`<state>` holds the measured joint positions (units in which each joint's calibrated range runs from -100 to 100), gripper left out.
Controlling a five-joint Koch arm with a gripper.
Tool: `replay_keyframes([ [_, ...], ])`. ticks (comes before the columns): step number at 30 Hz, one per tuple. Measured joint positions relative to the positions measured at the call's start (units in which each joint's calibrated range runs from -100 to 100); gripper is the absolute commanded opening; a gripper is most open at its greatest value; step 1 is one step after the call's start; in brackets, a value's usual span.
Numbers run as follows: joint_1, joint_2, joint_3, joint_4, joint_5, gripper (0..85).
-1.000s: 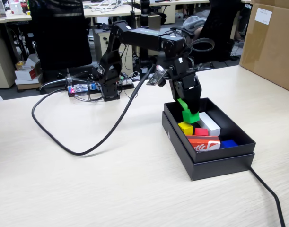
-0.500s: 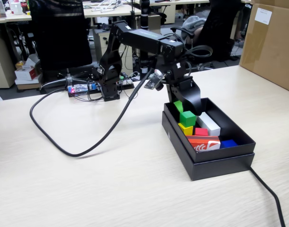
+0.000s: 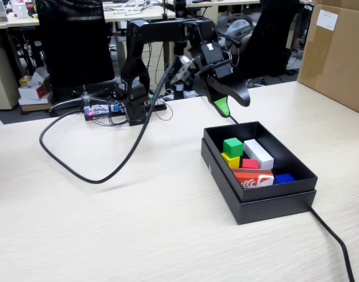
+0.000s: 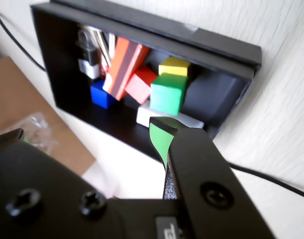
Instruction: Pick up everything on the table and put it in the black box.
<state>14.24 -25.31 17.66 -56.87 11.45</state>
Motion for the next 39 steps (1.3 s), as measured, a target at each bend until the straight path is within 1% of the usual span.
replay_keyframes([
  [5, -3.5, -1.7, -0.8, 0.0, -0.8, 48.8],
  [8, -6.3, -4.4, -7.6, 1.9, -1.9, 48.5],
  [11, -9.1, -5.7, -17.3, 10.0, -3.3, 47.5],
  [12, -10.8, -7.4, -25.8, 18.7, -5.0, 47.6],
  [15, -11.6, -10.6, -32.9, 23.2, -5.6, 48.0],
  [20, -11.9, -20.2, -45.4, 25.4, -5.9, 47.7],
  [21, -11.9, -22.1, -48.8, 27.2, -5.9, 47.7],
  [22, -11.9, -25.4, -54.2, 32.4, -5.9, 47.7],
  [25, -12.0, -31.5, -62.2, 37.9, -6.1, 47.7],
  [31, -12.3, -42.2, -72.8, 40.1, -6.3, 47.6],
  [39, -13.3, -54.5, -92.6, 54.5, -6.9, 47.5],
])
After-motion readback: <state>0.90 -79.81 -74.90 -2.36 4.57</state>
